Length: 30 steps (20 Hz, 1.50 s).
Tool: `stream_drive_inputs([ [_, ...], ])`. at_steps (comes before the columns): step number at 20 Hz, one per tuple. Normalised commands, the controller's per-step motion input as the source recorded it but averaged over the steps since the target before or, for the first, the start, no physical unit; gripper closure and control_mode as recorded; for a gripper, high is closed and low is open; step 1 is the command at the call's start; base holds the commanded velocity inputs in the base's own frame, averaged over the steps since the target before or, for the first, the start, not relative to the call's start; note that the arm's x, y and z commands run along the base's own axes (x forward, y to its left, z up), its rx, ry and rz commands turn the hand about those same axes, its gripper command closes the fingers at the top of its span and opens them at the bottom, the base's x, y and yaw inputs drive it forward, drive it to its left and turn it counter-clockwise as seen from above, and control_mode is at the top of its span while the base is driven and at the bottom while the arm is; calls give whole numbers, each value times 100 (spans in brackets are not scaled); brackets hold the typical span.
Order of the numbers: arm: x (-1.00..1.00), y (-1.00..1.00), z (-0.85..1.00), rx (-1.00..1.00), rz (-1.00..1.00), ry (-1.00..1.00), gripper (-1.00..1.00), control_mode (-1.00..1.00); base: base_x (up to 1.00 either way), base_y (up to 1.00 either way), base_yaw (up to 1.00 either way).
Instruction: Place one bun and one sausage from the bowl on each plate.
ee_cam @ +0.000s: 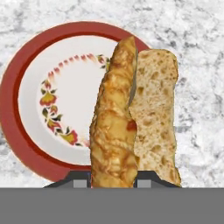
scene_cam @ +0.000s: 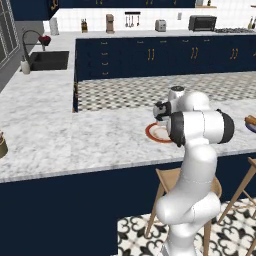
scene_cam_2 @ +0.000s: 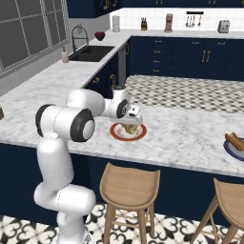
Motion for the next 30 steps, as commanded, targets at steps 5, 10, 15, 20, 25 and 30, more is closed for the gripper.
stream_drive_inputs([
  [5,26,-14,-30,3,2,1,100,-100,0,0,0],
  [10,22,0,-14,0,0,0,100,-100,0,0,0],
  [15,41,0,-28,0,0,0,100,-100,0,0,0],
  [20,7,0,-20,0,0,1,100,-100,0,0,0],
  [25,0,0,0,0,0,0,-100,-100,0,0,0],
  [30,0,0,0,0,0,0,-100,-100,0,0,0],
])
